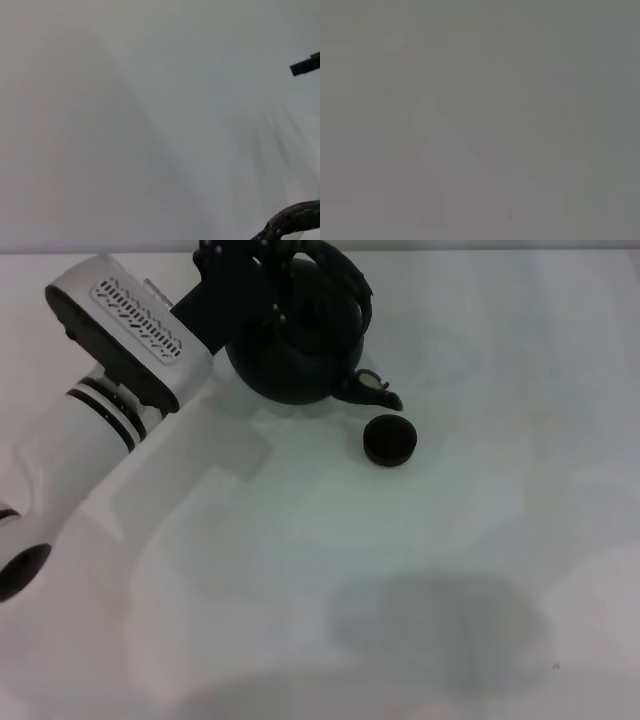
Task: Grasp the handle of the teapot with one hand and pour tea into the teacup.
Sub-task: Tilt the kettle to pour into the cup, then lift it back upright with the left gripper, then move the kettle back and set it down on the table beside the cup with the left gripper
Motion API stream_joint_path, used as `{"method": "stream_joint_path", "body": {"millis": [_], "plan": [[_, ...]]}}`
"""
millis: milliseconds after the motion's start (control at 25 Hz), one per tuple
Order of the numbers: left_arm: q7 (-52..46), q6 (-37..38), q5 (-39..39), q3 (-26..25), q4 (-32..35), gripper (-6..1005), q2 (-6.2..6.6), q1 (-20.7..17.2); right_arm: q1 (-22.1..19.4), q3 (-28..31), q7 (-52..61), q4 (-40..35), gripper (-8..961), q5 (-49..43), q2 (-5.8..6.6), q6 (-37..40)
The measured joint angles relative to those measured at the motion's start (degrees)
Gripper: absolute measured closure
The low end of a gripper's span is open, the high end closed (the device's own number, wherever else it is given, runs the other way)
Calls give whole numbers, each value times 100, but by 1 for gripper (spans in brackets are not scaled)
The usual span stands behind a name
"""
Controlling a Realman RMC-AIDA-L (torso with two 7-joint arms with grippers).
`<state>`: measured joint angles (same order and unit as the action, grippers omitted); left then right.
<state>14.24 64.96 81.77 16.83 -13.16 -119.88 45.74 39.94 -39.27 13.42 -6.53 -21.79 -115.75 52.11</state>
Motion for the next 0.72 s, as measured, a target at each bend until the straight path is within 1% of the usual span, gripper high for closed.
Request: {"method": "stream_joint_path", "body": {"millis": [240, 320, 360, 400, 440, 520, 560, 600, 720], "plan": [[-69, 43, 13, -547, -314, 903, 0, -145, -16, -2, -11, 15, 122, -7, 0, 0], [-80, 137, 13, -869, -468, 903, 3, -277, -20, -2, -12, 24, 122, -3, -1, 0], [-80, 137, 13, -869, -468, 903, 3, -277, -23, -2, -13, 26, 122, 0, 0, 0], [-161, 243, 5, -1172, -598, 903, 3, -438, -23, -2, -13, 27, 123, 0, 0, 0], [-201, 266, 3, -1242, -632, 903, 3, -482, -23, -2, -13, 28, 123, 1, -1, 0], [-460, 397, -16, -1608, -782, 903, -3, -719, -22, -2, -14, 22, 123, 3, 0, 0], [-615, 532, -31, -1937, -932, 903, -8, -958, -22, -2, -18, 1, 123, 0, 12, 0], [-615, 532, -31, -1937, -932, 903, -8, -958, -22, -2, -18, 1, 123, 0, 12, 0], [-624, 785, -49, -2259, -1172, 902, -30, -1291, -21, -2, -25, -51, 123, -1, 44, -18]]}}
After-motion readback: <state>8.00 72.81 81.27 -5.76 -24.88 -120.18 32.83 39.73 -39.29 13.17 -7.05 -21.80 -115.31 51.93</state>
